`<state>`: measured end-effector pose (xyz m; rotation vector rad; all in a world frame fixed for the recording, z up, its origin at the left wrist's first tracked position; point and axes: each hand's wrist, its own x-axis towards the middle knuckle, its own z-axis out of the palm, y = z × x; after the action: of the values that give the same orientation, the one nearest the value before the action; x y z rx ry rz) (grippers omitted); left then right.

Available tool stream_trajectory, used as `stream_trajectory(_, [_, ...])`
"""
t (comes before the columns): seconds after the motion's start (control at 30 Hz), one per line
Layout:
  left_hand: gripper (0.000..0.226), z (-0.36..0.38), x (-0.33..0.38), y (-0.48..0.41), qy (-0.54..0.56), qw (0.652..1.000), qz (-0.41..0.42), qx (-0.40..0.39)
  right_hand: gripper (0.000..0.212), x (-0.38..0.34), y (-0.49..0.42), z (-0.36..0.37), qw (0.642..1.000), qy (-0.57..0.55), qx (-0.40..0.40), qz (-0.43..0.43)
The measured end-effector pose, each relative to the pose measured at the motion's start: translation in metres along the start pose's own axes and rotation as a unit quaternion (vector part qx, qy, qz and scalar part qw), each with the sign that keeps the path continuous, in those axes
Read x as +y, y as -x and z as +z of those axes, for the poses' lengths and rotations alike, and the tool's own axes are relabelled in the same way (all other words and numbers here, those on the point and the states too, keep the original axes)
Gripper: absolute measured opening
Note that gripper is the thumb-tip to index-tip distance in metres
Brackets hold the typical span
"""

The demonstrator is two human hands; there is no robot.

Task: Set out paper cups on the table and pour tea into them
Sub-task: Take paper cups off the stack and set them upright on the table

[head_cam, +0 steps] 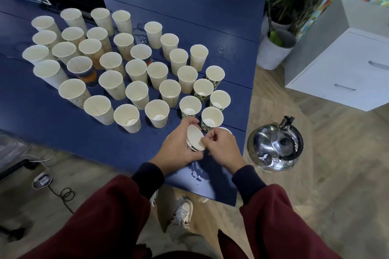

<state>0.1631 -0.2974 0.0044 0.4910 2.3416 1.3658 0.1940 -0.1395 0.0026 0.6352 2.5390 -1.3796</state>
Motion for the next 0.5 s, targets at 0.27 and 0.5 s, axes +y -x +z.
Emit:
stream_trajectory(0.27, [0.085,-0.009,-0.002,0.002,-0.015,1.0,-0.003,-0.003,0.031,0.002,-0.006,-0.002,0.991,-0.062,-0.115,-0.012])
stream_trajectory(0.5, [0.073,-0.025,-0.03,0.007,-0.04,0.999,-0.017,0.0,0.029,-0.011,0.001,0.008,0.987,-0.151,-0.037,0.031])
